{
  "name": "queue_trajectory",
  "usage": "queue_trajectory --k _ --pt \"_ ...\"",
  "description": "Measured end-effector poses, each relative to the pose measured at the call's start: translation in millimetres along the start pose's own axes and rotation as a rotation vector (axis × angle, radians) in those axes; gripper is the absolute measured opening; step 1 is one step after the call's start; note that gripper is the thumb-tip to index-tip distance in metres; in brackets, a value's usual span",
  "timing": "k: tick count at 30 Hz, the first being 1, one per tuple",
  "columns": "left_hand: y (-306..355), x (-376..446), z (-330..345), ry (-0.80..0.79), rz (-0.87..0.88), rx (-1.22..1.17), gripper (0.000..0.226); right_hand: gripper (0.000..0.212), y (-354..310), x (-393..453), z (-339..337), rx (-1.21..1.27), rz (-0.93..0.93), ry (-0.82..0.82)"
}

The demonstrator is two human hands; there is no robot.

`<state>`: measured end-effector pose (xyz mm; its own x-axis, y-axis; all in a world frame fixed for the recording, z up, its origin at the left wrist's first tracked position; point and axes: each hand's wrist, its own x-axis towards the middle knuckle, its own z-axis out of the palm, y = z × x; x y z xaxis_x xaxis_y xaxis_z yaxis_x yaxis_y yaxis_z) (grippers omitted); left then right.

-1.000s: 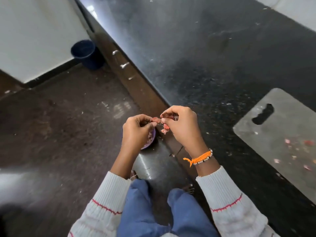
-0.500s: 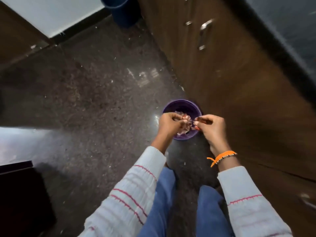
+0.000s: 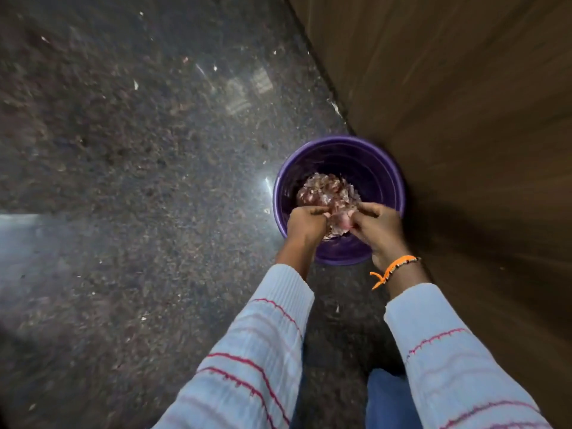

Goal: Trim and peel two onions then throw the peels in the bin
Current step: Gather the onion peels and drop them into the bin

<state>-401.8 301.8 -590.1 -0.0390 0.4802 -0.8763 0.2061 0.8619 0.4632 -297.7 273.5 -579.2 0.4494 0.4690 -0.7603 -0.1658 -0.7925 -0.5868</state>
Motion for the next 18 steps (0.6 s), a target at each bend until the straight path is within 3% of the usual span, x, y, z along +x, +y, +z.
queue_trajectory --k 3,6,10,13,18 --pt "-8 10 5 0.022 0.006 -0.011 0.035 0.028 6 13 3 -0.027 0.011 -0.043" --pt "-1 1 1 0.073 0.005 -0.014 0.021 0.025 2 8 0 -0.061 -0.047 0.006" --pt "22 -34 -13 0.133 0.067 -0.015 0.020 0.004 -27 -31 -11 -0.009 -0.097 0.062" --pt "43 -76 -22 0.154 0.098 0.027 0.022 0.023 -56 -73 -27 0.027 -0.154 0.097" --pt "79 -170 -28 0.092 0.156 -0.058 0.007 0.019 -106 -170 -70 0.157 -0.242 0.024"
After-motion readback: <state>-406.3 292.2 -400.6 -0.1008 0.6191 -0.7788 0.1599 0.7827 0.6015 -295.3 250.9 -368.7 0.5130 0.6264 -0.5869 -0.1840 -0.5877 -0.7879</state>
